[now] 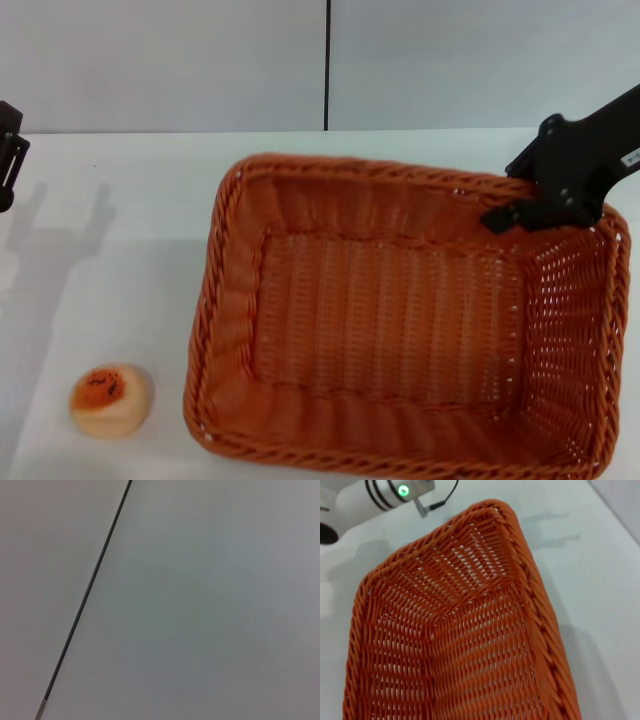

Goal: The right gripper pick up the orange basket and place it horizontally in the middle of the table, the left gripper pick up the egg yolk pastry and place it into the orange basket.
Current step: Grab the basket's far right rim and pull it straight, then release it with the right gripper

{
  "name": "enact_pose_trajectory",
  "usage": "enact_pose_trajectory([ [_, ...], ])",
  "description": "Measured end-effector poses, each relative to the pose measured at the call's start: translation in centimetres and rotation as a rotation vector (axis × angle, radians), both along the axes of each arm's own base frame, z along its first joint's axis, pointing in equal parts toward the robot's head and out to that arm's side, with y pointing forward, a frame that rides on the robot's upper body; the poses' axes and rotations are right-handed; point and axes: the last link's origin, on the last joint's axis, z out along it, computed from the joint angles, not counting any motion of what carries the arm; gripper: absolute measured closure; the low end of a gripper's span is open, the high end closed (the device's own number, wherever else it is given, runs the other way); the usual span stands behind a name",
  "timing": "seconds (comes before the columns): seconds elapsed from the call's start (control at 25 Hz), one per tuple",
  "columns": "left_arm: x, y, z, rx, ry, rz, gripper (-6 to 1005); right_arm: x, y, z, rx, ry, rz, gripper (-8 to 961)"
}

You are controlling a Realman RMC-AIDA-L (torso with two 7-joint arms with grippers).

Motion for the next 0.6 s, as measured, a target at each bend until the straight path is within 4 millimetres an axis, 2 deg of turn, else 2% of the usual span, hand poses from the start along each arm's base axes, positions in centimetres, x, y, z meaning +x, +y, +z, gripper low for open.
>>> enact_pose_trajectory([
  [0.6, 0.2, -0.5, -0.5, -0.013, -0.017, -0.005, 139, -0.1, 0.0, -1.7, -0.090, -0.029, -0.006, 693],
])
